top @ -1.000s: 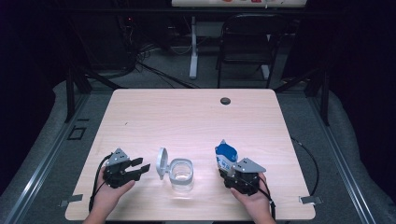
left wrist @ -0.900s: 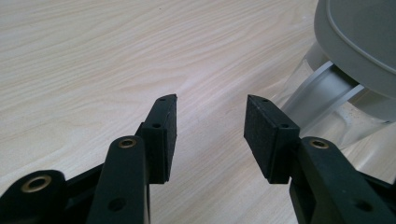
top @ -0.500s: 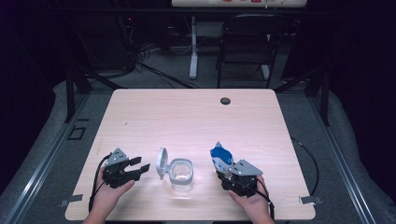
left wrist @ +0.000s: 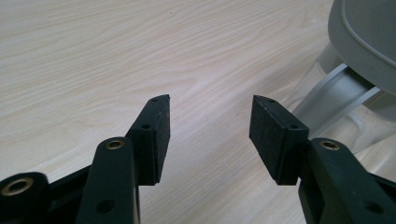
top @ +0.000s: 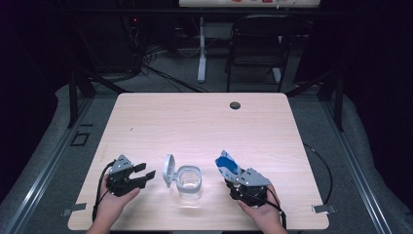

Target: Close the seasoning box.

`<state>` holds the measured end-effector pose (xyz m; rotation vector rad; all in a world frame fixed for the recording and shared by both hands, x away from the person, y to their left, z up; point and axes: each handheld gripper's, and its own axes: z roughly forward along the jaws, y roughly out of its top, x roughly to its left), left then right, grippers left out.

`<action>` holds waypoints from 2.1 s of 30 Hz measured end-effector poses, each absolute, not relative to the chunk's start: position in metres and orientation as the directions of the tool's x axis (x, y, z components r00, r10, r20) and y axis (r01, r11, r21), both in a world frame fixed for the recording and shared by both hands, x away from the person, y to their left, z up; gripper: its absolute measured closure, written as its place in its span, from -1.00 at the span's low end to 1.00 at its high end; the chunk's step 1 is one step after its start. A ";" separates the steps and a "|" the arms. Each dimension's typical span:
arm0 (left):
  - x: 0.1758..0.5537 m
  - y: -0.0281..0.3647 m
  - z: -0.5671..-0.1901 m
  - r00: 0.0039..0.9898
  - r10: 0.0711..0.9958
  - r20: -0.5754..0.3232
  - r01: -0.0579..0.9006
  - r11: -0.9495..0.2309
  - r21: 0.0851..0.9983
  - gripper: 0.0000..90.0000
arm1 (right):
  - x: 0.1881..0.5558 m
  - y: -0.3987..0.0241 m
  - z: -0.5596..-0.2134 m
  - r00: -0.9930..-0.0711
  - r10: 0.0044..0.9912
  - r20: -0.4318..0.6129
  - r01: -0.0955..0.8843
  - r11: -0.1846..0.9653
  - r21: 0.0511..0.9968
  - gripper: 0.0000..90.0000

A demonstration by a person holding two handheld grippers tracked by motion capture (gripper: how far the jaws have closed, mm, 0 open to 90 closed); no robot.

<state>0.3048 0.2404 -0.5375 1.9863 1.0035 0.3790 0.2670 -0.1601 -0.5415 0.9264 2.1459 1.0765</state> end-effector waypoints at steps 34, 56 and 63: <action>0.292 0.257 -0.538 0.594 0.798 -0.101 0.529 -0.293 0.797 0.10 | 0.267 -0.132 -0.535 -0.615 0.688 -0.386 0.193 0.606 0.772 -0.03; 0.293 0.257 -0.537 0.600 0.795 -0.094 0.531 -0.307 0.790 0.10 | 0.266 -0.123 -0.543 -0.549 0.627 -0.552 0.160 0.727 0.668 -0.03; 0.293 0.257 -0.538 0.600 0.794 -0.096 0.530 -0.305 0.791 0.10 | 0.265 -0.120 -0.545 -0.521 0.609 -0.599 0.145 0.754 0.641 -0.03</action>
